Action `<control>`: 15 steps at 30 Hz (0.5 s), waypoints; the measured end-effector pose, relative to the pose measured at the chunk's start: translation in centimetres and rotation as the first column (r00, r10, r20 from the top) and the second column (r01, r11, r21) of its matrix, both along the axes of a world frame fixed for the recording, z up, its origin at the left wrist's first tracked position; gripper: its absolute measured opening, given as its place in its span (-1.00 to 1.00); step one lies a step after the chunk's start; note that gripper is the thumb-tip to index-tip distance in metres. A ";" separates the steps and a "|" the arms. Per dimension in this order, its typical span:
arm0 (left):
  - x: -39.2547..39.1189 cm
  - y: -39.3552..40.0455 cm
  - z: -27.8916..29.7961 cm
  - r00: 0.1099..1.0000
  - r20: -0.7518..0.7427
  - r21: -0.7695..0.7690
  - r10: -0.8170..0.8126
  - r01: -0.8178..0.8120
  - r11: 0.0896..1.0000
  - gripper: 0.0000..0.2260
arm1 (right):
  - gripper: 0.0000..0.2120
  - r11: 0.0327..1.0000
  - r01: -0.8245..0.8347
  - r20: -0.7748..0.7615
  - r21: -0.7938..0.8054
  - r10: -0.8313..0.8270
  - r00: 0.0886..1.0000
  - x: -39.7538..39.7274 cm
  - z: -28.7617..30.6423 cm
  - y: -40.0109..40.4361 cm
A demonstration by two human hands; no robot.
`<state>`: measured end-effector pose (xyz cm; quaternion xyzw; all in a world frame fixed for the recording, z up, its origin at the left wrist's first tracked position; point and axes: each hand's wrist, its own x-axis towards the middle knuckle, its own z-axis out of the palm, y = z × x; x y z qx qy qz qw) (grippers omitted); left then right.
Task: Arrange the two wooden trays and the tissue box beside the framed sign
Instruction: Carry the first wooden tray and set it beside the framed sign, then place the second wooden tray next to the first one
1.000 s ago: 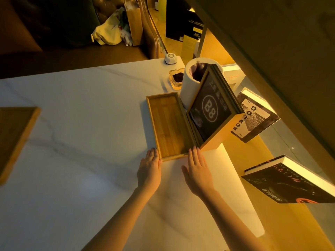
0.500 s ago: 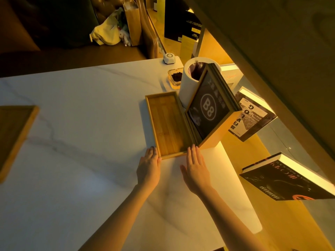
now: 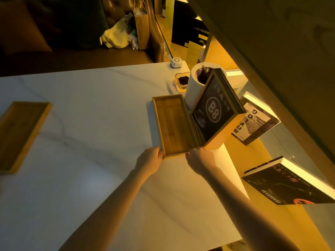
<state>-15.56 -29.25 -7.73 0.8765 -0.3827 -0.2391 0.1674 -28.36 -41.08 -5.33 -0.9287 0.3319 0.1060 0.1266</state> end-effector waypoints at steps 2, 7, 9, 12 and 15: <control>0.7 0.4 1.5 0.998 0.059 -0.033 0.021 -0.019 0.999 -0.71 | -0.71 0.999 -0.053 -0.008 0.007 0.053 0.999 1.0 1.3 -0.2; 3.1 2.7 6.0 0.983 0.168 -0.115 0.069 -0.050 0.992 -0.69 | -0.73 0.997 -0.069 0.133 0.019 0.066 0.989 4.2 4.6 0.6; 4.5 4.3 7.6 0.972 0.216 -0.166 0.088 -0.052 0.985 -0.70 | -0.74 0.996 -0.085 0.183 -0.005 0.085 0.979 6.0 6.1 1.6; 6.7 7.6 9.8 0.936 0.310 -0.268 0.164 -0.079 0.960 -0.71 | -0.71 0.985 -0.152 0.267 -0.076 0.167 0.949 8.9 8.3 4.2; 9.2 11.5 11.6 0.873 0.404 -0.328 0.272 -0.140 0.934 -0.71 | -0.70 0.967 -0.195 0.383 -0.163 0.244 0.891 12.3 9.7 7.3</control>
